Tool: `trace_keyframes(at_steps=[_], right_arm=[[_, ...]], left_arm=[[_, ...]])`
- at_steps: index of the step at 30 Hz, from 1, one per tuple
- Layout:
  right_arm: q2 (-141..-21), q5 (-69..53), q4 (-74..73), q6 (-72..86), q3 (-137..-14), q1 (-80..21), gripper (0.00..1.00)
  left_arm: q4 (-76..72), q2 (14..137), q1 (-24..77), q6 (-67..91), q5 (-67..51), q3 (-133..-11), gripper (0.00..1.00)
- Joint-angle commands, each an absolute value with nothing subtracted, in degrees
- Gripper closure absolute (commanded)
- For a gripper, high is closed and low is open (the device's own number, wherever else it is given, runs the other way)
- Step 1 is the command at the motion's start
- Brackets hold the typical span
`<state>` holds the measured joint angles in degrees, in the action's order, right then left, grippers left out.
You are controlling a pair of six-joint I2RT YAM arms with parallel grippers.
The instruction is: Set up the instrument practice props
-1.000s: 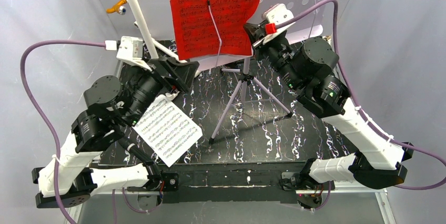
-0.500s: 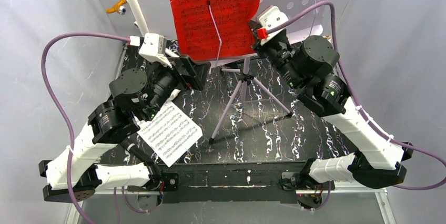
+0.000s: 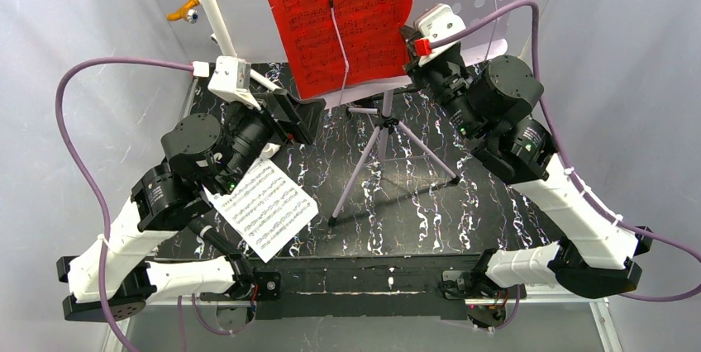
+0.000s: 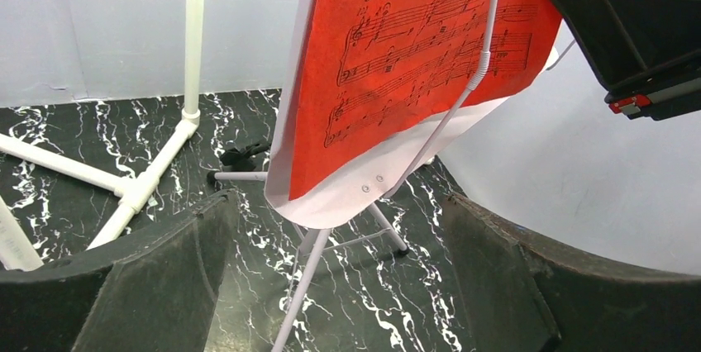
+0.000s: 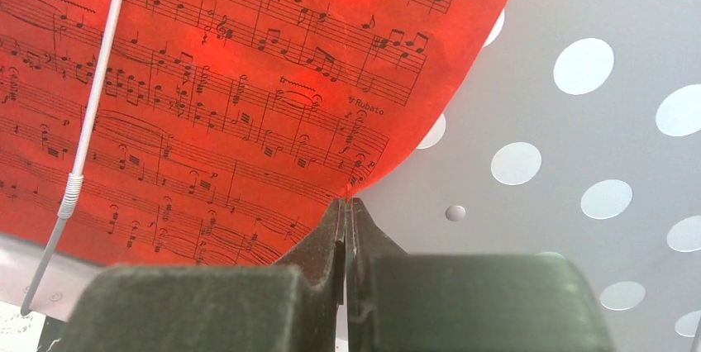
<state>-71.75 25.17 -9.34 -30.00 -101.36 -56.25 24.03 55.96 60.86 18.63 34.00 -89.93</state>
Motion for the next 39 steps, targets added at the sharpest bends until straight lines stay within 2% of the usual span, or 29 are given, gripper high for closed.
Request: trace_keyframes(at_steps=[1,2,3,4,5,8,10,15,24,29,33,39], right_arm=[[-71.63,25.92,-5.76,-28.89,-102.12,-55.81,0.99],[-71.63,26.56,-5.91,-28.65,-102.27,-55.81,0.97],[-71.63,28.08,-6.22,-28.34,-102.4,-55.81,0.85],[-71.63,29.55,-6.79,-27.9,-102.95,-55.81,0.67],[-71.67,31.3,-8.66,-26.58,-104.12,-55.79,0.56],[-71.09,33.62,-17.55,-19.56,-109.04,-55.79,0.4],[-68.32,32.24,-21.96,-14.14,-109.34,-55.81,0.33],[-54.88,24.24,-26.73,-6.09,-96.07,-55.81,0.18],[-47.21,20.66,-35.18,-1.55,-86.56,-55.81,0.12],[-45.8,18.6,-27.66,2.74,-74.8,-55.81,0.17],[-44.07,17.87,-20.0,7.78,-61.65,-55.81,0.14],[-45.21,27.71,-13.8,13.55,-47.18,-55.74,0.07]], left_arm=[[23.46,55.49,60.64,19.99,33.68,-89.98,0.07],[23.54,55.32,60.64,20.22,33.49,-89.84,0.06],[23.6,55.17,60.63,20.34,33.35,-89.82,0.06],[23.7,55.07,60.64,20.47,33.23,-89.75,0.05],[23.85,54.88,60.63,20.48,33.18,-89.68,0.05],[24.58,54.17,60.64,20.63,32.96,-89.48,0.04],[25.31,53.34,60.64,20.79,33.0,-88.92,0.03],[26.99,50.44,60.64,21.59,32.83,-86.12,0.02],[27.56,47.55,60.64,21.25,34.23,-84.36,0.03],[28.54,47.53,60.64,22.8,32.62,-84.34,0.06],[30.97,45.59,60.64,26.66,31.33,-80.12,0.04],[34.33,39.95,60.64,35.72,29.07,-68.54,0.02]])
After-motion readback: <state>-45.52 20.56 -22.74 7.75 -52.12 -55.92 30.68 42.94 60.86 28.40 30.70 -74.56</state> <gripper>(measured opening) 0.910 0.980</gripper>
